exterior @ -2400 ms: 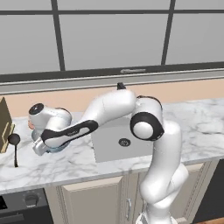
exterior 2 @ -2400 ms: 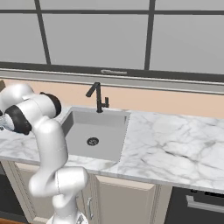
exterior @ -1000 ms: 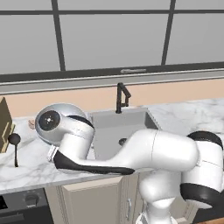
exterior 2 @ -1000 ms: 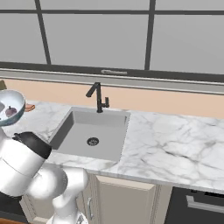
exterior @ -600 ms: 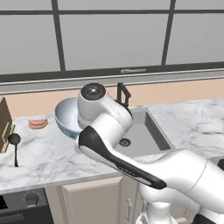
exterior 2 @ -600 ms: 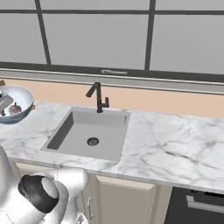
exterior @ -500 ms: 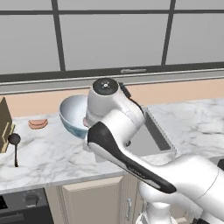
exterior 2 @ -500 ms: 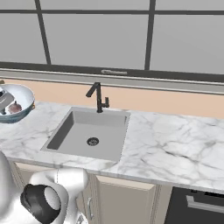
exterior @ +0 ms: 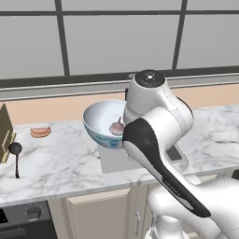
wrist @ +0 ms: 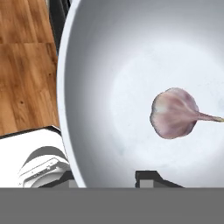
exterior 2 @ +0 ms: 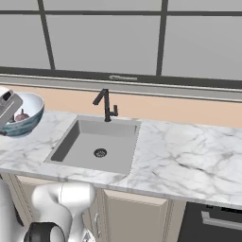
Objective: Pick the garlic from the sink and place it in the bowl. Then pick the bowl and place it in the microwave. Then close the microwave door and press the start button.
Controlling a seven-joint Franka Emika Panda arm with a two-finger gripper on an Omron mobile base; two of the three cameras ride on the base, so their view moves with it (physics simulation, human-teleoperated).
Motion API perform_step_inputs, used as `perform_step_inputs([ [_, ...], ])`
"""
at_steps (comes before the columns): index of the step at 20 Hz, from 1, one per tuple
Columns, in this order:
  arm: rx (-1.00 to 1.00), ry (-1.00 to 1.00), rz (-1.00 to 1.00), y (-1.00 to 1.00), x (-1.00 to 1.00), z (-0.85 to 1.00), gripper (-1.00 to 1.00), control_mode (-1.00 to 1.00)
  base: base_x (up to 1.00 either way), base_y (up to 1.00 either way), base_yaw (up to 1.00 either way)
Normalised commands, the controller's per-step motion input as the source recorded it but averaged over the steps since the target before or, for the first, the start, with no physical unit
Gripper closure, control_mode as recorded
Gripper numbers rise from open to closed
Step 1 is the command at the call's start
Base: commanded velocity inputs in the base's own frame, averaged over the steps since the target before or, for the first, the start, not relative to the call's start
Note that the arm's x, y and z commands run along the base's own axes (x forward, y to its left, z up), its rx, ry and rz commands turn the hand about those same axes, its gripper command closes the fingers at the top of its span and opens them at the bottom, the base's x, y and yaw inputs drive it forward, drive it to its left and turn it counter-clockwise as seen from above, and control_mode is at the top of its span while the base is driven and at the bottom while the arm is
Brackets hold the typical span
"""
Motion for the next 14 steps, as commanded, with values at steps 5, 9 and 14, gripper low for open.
perform_step_inputs([
  [5, 0.00, 0.02, 0.02, -0.07, 0.00, 0.00, 1.00, 1.00, 0.00, 0.00, 0.00],
  [9, 0.00, 0.00, 0.00, 0.00, 0.00, 0.00, 1.00, 1.00, -0.67, -0.02, 0.01],
  [14, 0.00, 0.00, 0.00, 0.00, 0.00, 0.00, 1.00, 1.00, -0.52, -0.06, -0.01],
])
